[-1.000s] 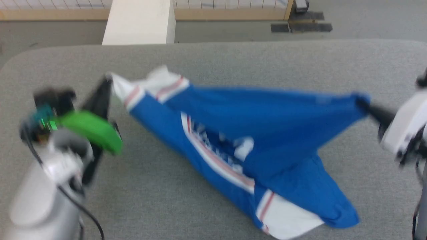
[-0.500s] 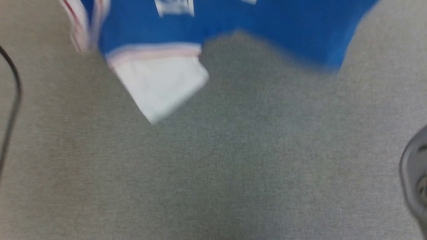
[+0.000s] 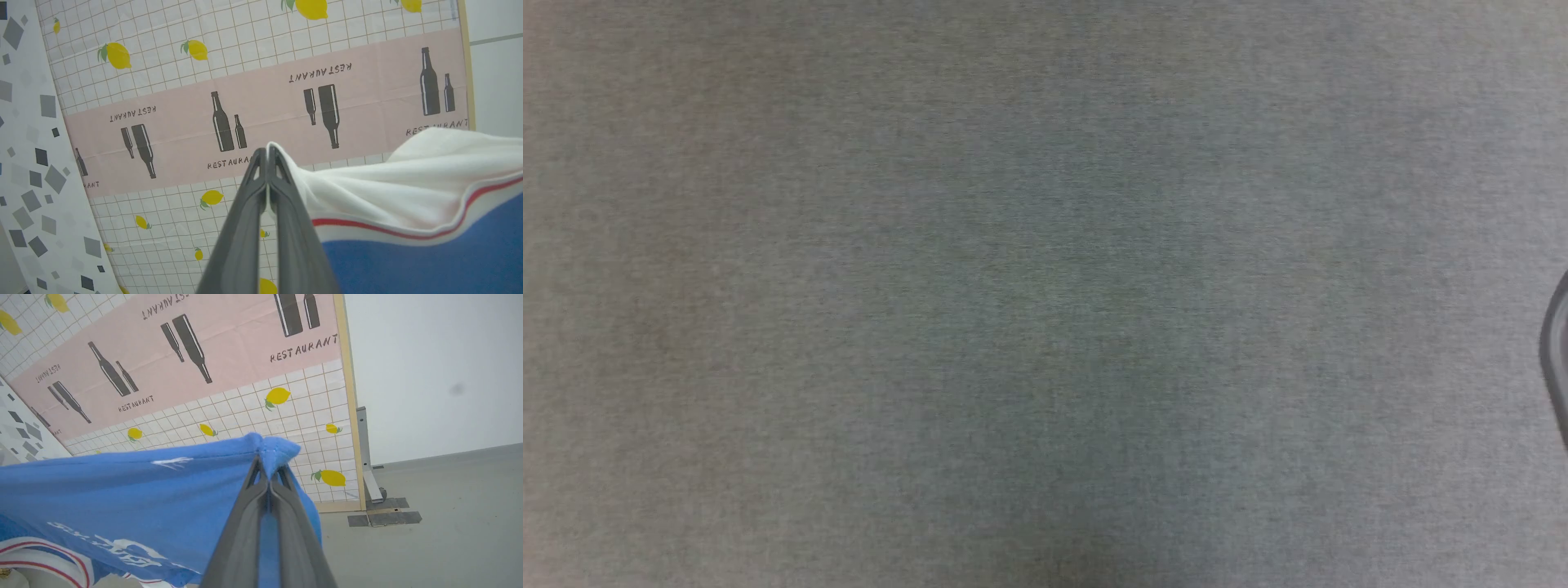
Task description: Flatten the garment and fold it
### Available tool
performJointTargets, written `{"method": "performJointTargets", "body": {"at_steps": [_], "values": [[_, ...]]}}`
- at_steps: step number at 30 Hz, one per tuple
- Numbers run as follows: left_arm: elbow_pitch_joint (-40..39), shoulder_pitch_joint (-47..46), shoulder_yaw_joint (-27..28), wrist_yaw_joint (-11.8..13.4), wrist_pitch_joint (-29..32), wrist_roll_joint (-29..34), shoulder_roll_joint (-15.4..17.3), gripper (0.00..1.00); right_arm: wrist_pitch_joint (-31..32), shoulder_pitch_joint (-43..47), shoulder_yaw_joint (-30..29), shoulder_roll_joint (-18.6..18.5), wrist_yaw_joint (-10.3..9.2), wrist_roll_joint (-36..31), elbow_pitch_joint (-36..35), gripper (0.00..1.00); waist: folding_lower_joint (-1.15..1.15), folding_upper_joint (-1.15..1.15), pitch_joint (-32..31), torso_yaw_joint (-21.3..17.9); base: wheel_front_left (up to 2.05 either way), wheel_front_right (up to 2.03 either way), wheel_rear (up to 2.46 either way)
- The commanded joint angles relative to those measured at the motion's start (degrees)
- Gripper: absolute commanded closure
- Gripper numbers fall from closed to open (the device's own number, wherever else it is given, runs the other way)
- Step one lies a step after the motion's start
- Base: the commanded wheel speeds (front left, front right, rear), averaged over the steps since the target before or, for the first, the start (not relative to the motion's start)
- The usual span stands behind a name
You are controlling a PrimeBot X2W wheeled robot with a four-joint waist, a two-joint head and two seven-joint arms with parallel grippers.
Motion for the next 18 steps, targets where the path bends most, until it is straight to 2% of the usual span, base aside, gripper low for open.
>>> {"method": "performJointTargets", "body": {"at_steps": [1,9,18], "values": [[0.76,1.74,0.33,-0.19,-1.19,-0.24,0.2,1.0,-0.45,1.73,0.46,-0.07,-0.09,0.64,0.56,1.0,-0.01,0.0,-0.18,0.68,0.0,0.0,0.0],[1.41,17.42,-0.38,-3.05,-9.03,-3.53,-1.48,1.0,-1.03,17.19,6.01,-1.18,-0.09,7.77,-0.85,1.0,-0.01,0.0,-5.38,3.27,0.0,0.0,0.0],[-5.1,49.18,-0.27,-2.54,-11.81,-8.78,-4.05,1.0,-2.15,48.11,9.72,-3.64,-0.09,20.22,-8.86,1.0,-0.01,0.0,-17.66,5.58,0.0,0.0,0.0]]}}
